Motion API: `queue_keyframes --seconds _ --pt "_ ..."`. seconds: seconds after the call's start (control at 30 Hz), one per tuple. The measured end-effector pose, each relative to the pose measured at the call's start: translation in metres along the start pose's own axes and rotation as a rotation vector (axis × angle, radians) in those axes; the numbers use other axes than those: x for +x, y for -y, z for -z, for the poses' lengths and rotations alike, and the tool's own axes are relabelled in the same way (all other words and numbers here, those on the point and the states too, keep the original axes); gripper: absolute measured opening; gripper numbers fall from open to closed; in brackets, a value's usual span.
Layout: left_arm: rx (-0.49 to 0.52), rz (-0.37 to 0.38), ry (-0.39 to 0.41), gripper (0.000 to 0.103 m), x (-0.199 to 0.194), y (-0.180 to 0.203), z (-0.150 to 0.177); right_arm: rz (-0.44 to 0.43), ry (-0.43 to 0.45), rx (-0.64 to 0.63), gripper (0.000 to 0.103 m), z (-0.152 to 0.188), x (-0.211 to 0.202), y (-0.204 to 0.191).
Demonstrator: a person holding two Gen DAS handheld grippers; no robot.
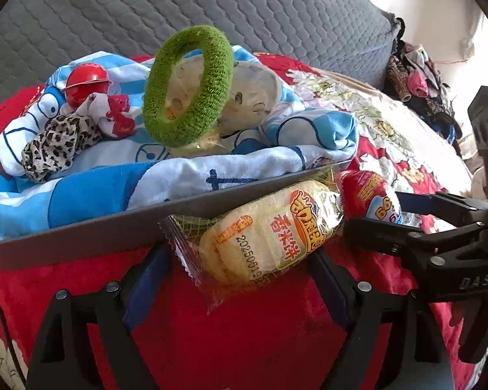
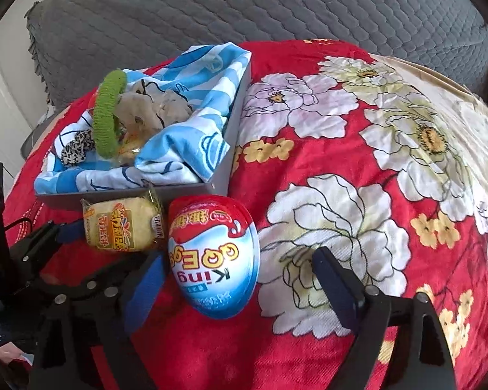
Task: Organize objects
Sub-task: 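Grasp the blue Kinder egg with the right tool while the left tool grasps the rice cake packet, then lift and carry the blue egg and rice cake packet over the tray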
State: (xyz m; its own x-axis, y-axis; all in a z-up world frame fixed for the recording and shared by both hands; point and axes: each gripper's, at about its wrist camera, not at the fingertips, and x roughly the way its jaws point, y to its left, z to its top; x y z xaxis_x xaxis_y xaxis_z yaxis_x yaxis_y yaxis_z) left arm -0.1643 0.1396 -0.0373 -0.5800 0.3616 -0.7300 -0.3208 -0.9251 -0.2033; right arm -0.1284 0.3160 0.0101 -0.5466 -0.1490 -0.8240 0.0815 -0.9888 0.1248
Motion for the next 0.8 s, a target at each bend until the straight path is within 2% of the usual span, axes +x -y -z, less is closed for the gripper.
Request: queue_keyframes --seconds 0.1,0.17,0.23,0.3,0.6,0.8 --pt "-0.005 0.020 0.006 0.086 0.0024 0.0000 -0.0015 -0.014 -0.001 -0.007 0.080 -0.0017 0.0018 0.0004" --pt "-0.020 0.057 0.015 0.080 0.0011 -0.0023 -0.0019 -0.026 0.002 -0.006 0.065 -0.0026 0.0019 0.0009" --pt "-0.011 0.084 0.016 0.066 0.0016 -0.0001 -0.0031 -0.044 0.000 -0.022 0.056 -0.0031 0.0026 -0.0010" --pt "0.005 0.093 0.014 0.061 0.0030 0.0054 -0.0040 -0.046 -0.004 -0.033 0.048 -0.0027 0.0038 -0.0031" --pt "-0.019 0.139 0.029 0.057 -0.0005 0.0048 -0.0024 -0.081 -0.003 -0.033 0.048 -0.0020 0.0024 -0.0040" --pt "-0.017 0.157 0.032 0.049 -0.0047 0.0021 0.0010 -0.083 0.007 -0.022 0.048 -0.0025 -0.0020 -0.0028"
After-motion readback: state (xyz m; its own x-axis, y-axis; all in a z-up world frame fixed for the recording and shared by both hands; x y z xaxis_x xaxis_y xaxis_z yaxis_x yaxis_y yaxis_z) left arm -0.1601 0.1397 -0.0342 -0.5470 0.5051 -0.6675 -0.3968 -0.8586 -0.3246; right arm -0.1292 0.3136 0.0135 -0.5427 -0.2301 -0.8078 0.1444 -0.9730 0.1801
